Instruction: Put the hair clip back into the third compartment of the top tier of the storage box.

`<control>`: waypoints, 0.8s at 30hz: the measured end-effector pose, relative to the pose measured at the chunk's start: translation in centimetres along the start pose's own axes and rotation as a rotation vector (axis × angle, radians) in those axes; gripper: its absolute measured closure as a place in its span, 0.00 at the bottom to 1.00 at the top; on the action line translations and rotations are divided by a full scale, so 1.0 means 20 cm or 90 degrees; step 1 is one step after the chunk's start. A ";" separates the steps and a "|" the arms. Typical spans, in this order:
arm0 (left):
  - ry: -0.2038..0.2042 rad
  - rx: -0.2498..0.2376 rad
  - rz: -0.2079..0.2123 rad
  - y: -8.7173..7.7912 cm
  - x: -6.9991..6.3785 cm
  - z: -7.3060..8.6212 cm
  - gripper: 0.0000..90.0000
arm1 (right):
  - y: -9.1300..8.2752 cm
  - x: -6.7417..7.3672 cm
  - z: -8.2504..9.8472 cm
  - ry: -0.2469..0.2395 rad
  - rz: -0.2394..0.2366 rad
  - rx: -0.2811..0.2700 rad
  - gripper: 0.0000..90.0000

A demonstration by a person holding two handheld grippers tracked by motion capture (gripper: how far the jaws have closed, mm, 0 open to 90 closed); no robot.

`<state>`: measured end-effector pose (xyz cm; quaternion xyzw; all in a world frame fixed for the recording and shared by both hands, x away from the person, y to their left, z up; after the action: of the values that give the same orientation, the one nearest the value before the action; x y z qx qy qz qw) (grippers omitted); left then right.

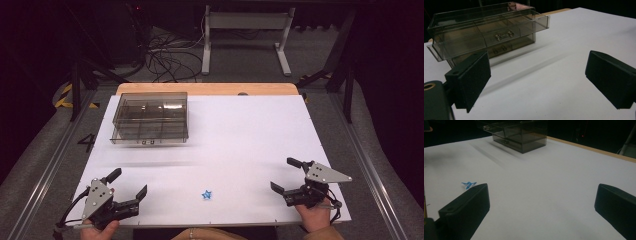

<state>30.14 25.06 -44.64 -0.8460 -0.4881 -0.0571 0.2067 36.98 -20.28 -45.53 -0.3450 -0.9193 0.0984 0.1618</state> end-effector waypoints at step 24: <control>-0.007 -0.001 -0.006 0.00 0.02 -0.01 0.07 | 0.01 0.01 0.01 -0.002 -0.006 0.013 0.02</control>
<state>30.33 25.37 -44.35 -0.8441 -0.4934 -0.0536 0.2032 36.83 -20.07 -45.76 -0.3390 -0.9201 0.1077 0.1643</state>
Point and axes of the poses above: each handheld gripper's, and its own axes: y roughly forward along the jaws, z roughly out of its underside, x roughly to its left, the point moved 7 cm from there along y, roughly forward along the jaws, and after that the axes turned 15 degrees about y, right-handed, at the moved point
